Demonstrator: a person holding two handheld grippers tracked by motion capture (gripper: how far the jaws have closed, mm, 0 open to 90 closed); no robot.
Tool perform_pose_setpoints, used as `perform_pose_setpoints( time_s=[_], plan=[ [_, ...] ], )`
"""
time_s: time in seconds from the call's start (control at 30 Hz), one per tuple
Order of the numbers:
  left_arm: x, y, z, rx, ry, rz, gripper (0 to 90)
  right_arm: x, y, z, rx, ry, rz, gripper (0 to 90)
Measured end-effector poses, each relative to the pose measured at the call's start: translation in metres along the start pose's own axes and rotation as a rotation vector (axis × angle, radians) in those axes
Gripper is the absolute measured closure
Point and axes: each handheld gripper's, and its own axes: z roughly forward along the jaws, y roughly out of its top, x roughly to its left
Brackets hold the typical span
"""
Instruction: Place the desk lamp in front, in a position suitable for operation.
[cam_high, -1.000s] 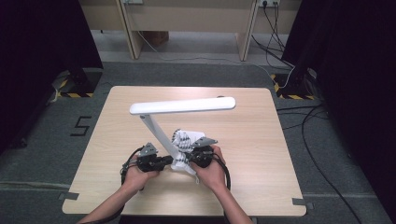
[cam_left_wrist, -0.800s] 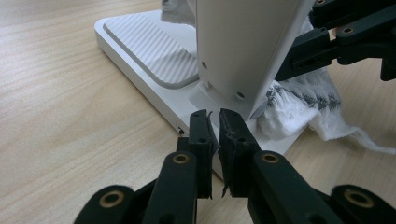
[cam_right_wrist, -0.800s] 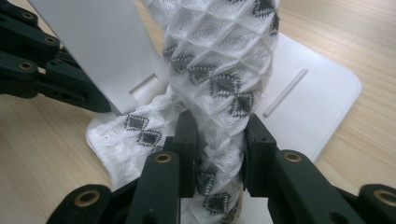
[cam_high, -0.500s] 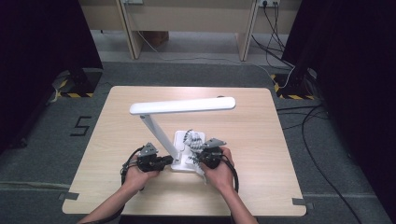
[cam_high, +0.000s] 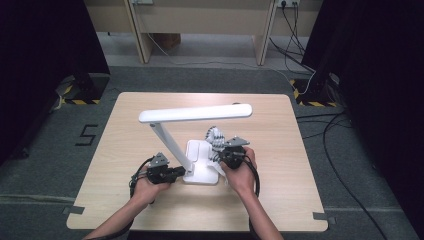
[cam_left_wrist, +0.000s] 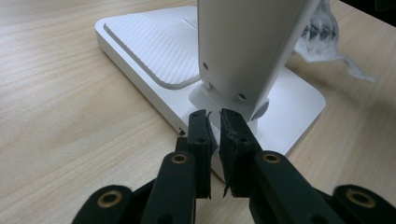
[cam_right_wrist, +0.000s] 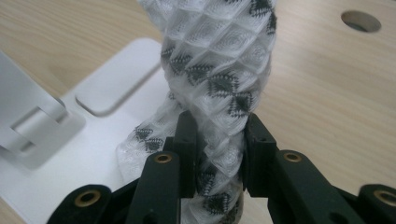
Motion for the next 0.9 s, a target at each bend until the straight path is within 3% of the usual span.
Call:
perform_pose_setpoints(
  time_s=[0.3,0.57,0.77,0.9],
  plan=[
    [0.000,0.000,0.000,0.002,0.000,0.004,82.2,0.029,0.028,0.022,-0.051,0.068,-0.016,71.7],
    [0.000,0.000,0.000,-0.001,-0.001,0.004,82.2,0.048,0.037,0.048,-0.033,0.098,-0.019,71.3],
    [0.000,0.000,0.000,0.002,-0.002,0.012,82.3,0.045,0.026,0.054,-0.005,0.074,-0.014,71.3],
    [0.000,0.000,0.000,0.001,-0.001,0.011,82.2,0.035,0.018,0.052,0.001,0.047,-0.006,71.3]
  ],
)
